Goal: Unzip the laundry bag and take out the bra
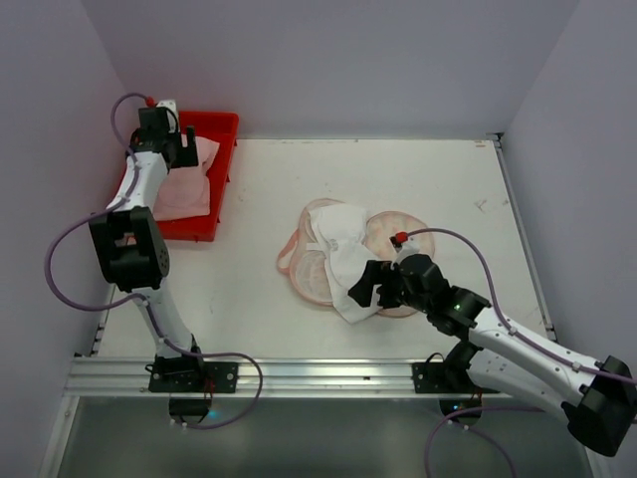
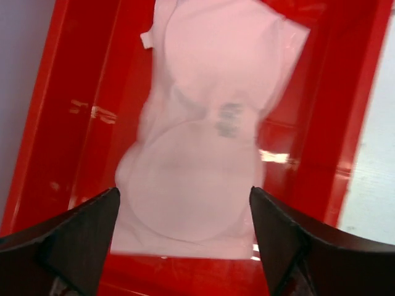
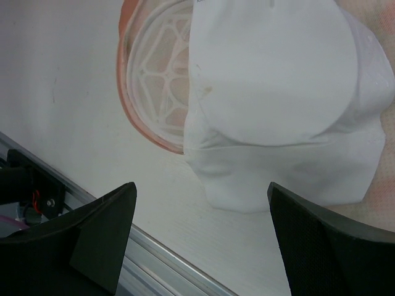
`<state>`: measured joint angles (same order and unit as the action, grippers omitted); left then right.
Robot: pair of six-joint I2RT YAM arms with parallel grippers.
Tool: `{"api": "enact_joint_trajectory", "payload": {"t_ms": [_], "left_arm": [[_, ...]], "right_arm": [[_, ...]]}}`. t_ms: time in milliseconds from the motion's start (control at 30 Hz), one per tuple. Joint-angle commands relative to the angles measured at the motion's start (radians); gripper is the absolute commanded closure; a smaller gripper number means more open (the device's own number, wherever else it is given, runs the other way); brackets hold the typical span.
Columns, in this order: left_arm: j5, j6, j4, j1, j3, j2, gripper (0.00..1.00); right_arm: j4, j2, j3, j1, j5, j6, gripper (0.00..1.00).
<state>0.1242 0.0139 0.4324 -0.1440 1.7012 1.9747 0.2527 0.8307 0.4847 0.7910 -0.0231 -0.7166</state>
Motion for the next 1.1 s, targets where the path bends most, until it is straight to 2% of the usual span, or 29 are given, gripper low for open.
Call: {"api": "enact_joint_trajectory", "payload": {"t_ms": [0,100,200,233,300,333,367,400,433,467,533,667,800,900,1000,1067], "left_arm": [[-0.069,-0.158,0.029,0.007,-0.005,-0.198,0.06],[-0.184,-0.305,0.037,0.073,-0.092,-0.311,0.0],[-0.129,-0.408,0.004,0.268,-0.251,-0.512,0.0],[-0.129,-0.44,-0.018,0.37,-0.306,-0.549,0.0],[-0.129,-0.578,-0.117,0.47,-0.483,-0.649,0.0],[-0.13,-0.618,-0.157,0.577,-0.545,-0.675,0.0],[-0.071,-0.711,-0.19,0.63,-0.654,-0.697,0.0],[-0.051,-0.739,-0.267,0.693,-0.701,-0.714,0.0],[-0.028,-0.767,-0.291,0.748,-0.739,-0.723,0.0],[0.042,-0.825,-0.302,0.862,-0.78,-0.712,0.0],[0.092,-0.85,-0.316,0.992,-0.795,-0.64,0.0],[0.114,-0.93,-0.32,1.089,-0.781,-0.489,0.0],[0.1,-0.928,-0.336,1.11,-0.733,-0.341,0.03],[0.114,-0.936,-0.342,1.113,-0.713,-0.288,0.07],[0.115,-0.942,-0.346,1.113,-0.701,-0.238,0.15],[0.109,-0.945,-0.346,1.113,-0.692,-0.218,0.25]], "right_arm": [[-0.043,-0.024,0.048,-0.001,-0.027,-0.001,0.11],[-0.001,-0.082,0.045,-0.001,-0.118,-0.029,0.11],[0.071,-0.137,0.046,-0.015,-0.191,-0.052,0.11],[0.088,-0.152,0.046,-0.018,-0.208,-0.06,0.1],[0.12,-0.192,0.042,-0.021,-0.238,-0.084,0.1],[0.153,-0.208,0.04,-0.024,-0.273,-0.093,0.09],[0.17,-0.223,0.029,-0.024,-0.288,-0.102,0.09],[0.184,-0.258,0.023,-0.026,-0.302,-0.124,0.09],[0.203,-0.278,0.012,-0.027,-0.313,-0.133,0.09],[0.204,-0.301,-0.012,-0.027,-0.317,-0.154,0.09],[0.206,-0.382,-0.043,-0.027,-0.31,-0.179,0.09],[0.224,-0.516,-0.118,-0.027,-0.282,-0.231,0.09],[0.27,-0.597,-0.135,-0.027,-0.279,-0.236,0.09],[0.292,-0.624,-0.138,-0.027,-0.273,-0.224,0.09],[0.295,-0.636,-0.146,-0.027,-0.271,-0.215,0.09],[0.295,-0.634,-0.149,-0.027,-0.268,-0.213,0.09]]}}
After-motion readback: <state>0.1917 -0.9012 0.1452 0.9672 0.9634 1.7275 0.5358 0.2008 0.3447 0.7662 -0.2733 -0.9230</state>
